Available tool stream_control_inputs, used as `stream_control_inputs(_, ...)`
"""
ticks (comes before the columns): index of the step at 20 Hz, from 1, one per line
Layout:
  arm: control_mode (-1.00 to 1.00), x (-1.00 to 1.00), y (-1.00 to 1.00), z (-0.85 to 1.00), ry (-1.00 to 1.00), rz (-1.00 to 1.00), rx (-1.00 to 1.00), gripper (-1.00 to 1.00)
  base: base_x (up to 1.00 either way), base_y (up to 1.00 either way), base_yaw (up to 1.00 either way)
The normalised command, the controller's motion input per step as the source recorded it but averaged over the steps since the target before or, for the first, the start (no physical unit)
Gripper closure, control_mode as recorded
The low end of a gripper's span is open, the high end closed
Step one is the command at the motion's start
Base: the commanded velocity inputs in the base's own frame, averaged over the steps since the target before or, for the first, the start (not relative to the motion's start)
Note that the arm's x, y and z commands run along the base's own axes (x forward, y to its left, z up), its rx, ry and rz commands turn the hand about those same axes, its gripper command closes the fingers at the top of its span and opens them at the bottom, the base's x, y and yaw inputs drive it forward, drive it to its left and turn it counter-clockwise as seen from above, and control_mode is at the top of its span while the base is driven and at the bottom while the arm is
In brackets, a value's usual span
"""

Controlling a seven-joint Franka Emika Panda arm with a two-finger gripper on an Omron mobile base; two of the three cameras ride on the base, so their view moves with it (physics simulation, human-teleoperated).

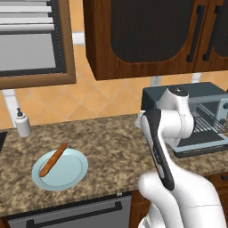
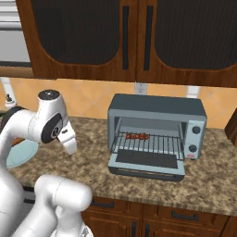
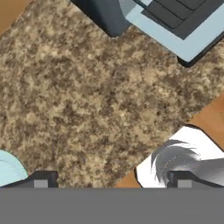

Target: Pick up the kebab skewer and baguette bread, and place them inside the toaster oven. Close the toaster oven door and start by setting the timer.

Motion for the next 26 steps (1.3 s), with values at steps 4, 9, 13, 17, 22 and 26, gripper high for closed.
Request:
stream_control_inputs(4, -1.00, -0.51, 1.00, -0.12, 0.20, 0.53, -0.12, -1.00, 0.00, 0.00, 0.00)
stream_control_inputs(9, -1.00, -0.28, 1.00, -0.06, 0.20, 0.37, -0.12, -1.00, 0.00, 0.00, 0.00)
stream_control_inputs(13, -1.00, 0.25, 1.00, 0.00, 0.13, 0.05, -0.06, -1.00, 0.00, 0.00, 0.00)
stream_control_inputs(17, -1.00, 0.52, 1.00, 0.00, 0.10, 0.00, 0.00, -1.00, 0.00, 0.00, 0.00)
stream_control_inputs(22, -1.00, 0.61, 0.94, -0.04, 0.05, 0.00, 0.00, -1.00, 0.00, 0.00, 0.00)
stream_control_inputs(26, -1.00, 0.63, 0.62, -0.28, 0.00, 0.00, 0.00, -1.00, 0.00, 0.00, 0.00)
